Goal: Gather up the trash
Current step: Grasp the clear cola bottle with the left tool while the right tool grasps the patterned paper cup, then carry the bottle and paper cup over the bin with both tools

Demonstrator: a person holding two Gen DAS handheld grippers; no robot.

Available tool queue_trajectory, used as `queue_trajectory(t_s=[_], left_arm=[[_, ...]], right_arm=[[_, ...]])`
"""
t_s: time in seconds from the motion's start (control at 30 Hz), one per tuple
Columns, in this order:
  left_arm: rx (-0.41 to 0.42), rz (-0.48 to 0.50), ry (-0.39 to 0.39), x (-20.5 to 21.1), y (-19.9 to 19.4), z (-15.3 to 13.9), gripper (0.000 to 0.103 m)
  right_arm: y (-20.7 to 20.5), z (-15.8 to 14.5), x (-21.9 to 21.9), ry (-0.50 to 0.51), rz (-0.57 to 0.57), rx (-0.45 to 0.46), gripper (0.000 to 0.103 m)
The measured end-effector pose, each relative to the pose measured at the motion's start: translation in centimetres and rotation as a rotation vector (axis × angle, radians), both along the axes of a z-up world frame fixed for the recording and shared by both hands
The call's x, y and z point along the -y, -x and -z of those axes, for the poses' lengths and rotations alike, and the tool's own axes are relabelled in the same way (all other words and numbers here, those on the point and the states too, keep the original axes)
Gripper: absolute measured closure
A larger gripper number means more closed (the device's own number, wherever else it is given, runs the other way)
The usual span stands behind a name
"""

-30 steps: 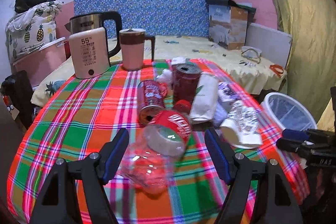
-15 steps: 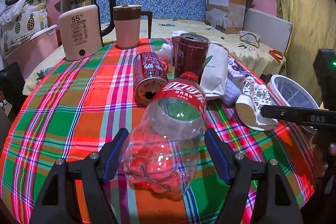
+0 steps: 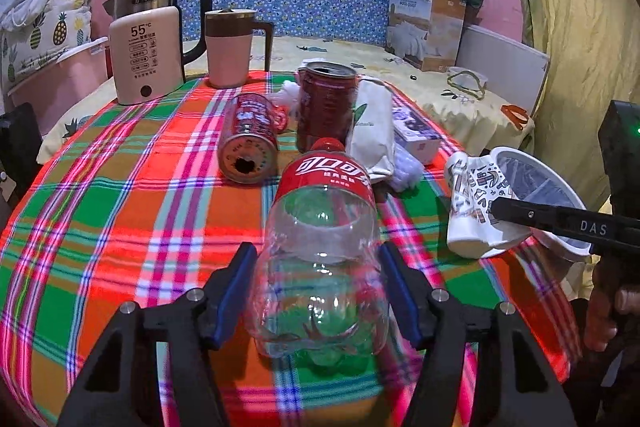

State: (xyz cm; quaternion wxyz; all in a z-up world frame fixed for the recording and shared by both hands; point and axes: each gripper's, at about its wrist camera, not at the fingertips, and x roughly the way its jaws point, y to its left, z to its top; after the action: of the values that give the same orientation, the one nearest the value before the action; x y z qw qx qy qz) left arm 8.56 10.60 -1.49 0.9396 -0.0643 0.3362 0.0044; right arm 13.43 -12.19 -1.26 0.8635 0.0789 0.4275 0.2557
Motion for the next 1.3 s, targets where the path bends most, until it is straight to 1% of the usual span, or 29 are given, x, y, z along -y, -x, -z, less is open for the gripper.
queue_trajectory(t_s=[0.13, 0.37, 0.63, 0.8, 0.97, 1.3], left_arm=[[0.005, 0.001, 0.017, 0.7, 0.6, -0.4, 0.038], [0.027, 0.010, 0.023, 2.0, 1.6, -1.5, 0.038], [0.053, 0.016, 0.015, 3.1, 2.8, -2.6, 0.038], [0.068, 0.036, 0.014, 4.1, 3.1, -3.3, 0.038], [0.075, 0.059, 0.022, 5.2, 3.0, -3.9, 0.038], [0.087, 0.116, 0.012, 7.6, 2.2, -4.6, 0.038]], right_arm=[[0.8, -0.8, 0.6, 0.020, 0.007, 0.033, 0.088], [1.0, -2.1, 1.4, 0.039, 0.033, 0.087, 0.088], [1.5, -2.3, 2.4, 0.028, 0.063, 0.107, 0.088], [2.1, -2.6, 3.0, 0.021, 0.074, 0.122, 0.088], [2.2, -2.7, 3.8, 0.013, 0.089, 0.131, 0.088], [2.6, -2.7, 5.9, 0.002, 0.128, 0.142, 0.088]])
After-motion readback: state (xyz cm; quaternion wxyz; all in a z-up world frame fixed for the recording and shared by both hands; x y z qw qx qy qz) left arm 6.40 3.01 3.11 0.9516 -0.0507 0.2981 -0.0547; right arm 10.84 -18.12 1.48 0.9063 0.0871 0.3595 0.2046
